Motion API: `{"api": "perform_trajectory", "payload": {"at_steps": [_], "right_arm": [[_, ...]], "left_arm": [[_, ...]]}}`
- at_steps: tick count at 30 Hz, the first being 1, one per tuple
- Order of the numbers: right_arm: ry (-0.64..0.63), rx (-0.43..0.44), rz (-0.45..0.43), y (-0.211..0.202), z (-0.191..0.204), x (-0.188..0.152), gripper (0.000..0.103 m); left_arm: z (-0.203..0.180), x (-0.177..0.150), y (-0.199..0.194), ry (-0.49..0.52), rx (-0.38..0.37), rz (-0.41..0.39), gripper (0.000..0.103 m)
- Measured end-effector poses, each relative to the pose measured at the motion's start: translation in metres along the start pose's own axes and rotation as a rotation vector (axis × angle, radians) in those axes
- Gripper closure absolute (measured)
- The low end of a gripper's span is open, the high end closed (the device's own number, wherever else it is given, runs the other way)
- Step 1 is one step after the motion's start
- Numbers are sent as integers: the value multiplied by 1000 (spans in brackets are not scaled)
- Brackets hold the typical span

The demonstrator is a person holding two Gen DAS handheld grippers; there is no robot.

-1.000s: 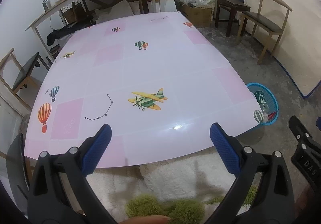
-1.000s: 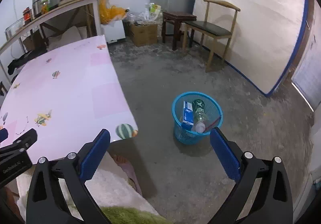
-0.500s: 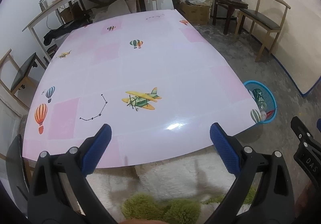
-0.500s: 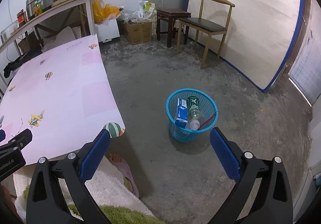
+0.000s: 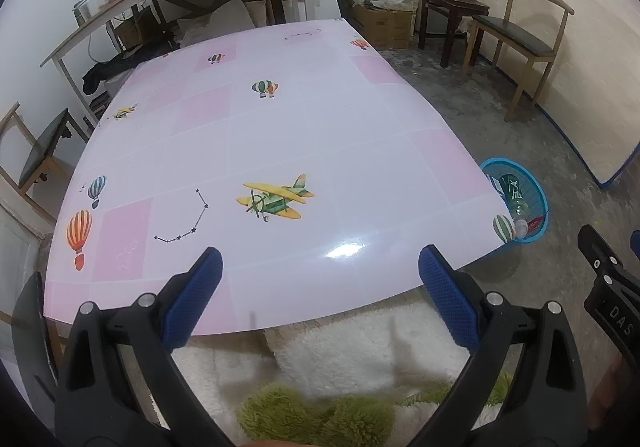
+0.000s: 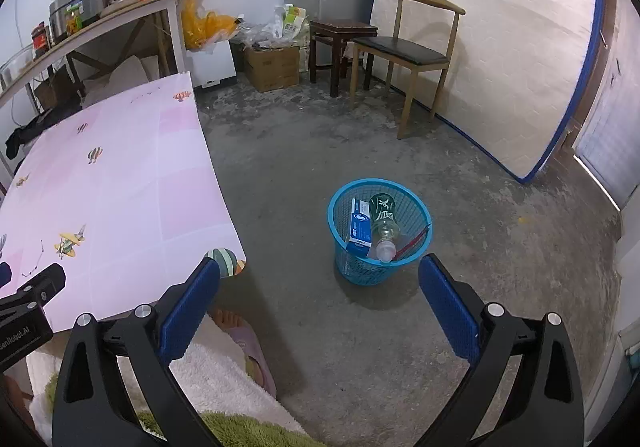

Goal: Collect trash

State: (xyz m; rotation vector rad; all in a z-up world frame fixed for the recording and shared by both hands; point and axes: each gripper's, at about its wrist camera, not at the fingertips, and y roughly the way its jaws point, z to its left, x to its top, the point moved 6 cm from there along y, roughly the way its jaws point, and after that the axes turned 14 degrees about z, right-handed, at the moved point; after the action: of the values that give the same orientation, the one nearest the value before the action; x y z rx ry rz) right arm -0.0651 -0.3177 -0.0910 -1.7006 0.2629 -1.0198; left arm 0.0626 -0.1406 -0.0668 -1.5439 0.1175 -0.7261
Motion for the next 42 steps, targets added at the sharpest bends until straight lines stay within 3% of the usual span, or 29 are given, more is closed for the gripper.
{"api": "perform_trajectory", "payload": {"at_steps": [42], "right_arm": [[-2, -11, -15, -7, 0, 3, 6]], "left_arm": [[-1, -3, 1, 7, -16, 3, 8]]}}
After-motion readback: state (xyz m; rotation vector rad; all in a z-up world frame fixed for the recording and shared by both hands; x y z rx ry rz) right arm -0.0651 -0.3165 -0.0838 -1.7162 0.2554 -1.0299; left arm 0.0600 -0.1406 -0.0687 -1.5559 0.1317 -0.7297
